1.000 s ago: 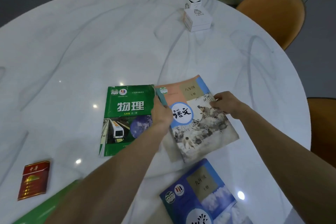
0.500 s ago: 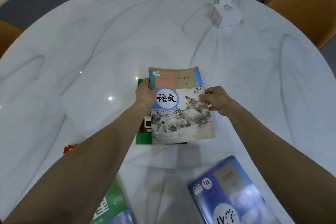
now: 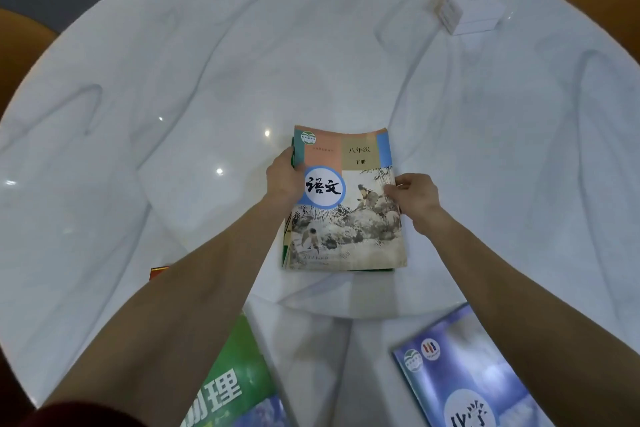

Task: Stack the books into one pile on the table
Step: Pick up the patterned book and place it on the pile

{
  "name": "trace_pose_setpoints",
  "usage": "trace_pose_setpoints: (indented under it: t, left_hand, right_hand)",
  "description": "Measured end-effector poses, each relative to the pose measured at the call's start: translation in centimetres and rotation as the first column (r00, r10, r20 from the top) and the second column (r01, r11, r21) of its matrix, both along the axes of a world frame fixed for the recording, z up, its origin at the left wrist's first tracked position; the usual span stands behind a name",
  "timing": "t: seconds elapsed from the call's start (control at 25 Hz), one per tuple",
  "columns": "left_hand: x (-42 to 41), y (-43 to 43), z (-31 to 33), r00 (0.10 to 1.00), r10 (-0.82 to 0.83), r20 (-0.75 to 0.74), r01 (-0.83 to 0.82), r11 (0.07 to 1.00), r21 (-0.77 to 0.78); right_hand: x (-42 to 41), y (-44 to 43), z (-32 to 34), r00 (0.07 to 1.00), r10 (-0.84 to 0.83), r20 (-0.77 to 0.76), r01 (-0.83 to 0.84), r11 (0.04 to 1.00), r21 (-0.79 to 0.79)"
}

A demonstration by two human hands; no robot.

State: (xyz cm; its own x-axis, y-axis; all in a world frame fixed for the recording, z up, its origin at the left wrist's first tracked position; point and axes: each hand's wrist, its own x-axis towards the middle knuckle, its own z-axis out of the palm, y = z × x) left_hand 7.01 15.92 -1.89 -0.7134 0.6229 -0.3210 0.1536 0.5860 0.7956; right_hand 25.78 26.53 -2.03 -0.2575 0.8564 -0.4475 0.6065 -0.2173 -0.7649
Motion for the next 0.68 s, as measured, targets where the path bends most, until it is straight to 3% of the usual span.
trace_pose_setpoints:
  t: [0.36,0.68]
  left_hand:
    - [-1.2,0.0,-2.2,0.946,-0.154,-0.284,0.106,0.978,-0.179]
    - [-0.8,-0.9,-3.1,0.961,-0.123,-0.248,0.071,0.975,-0.209]
  right_hand:
    - [-0.5,-0.5,-1.5,0.972,0.115,0.204,-0.143,0.982,0.126]
    - [-1.0,-0.9,-2.0,0.941,0.122,0.314,-0.19,0.962,0.195]
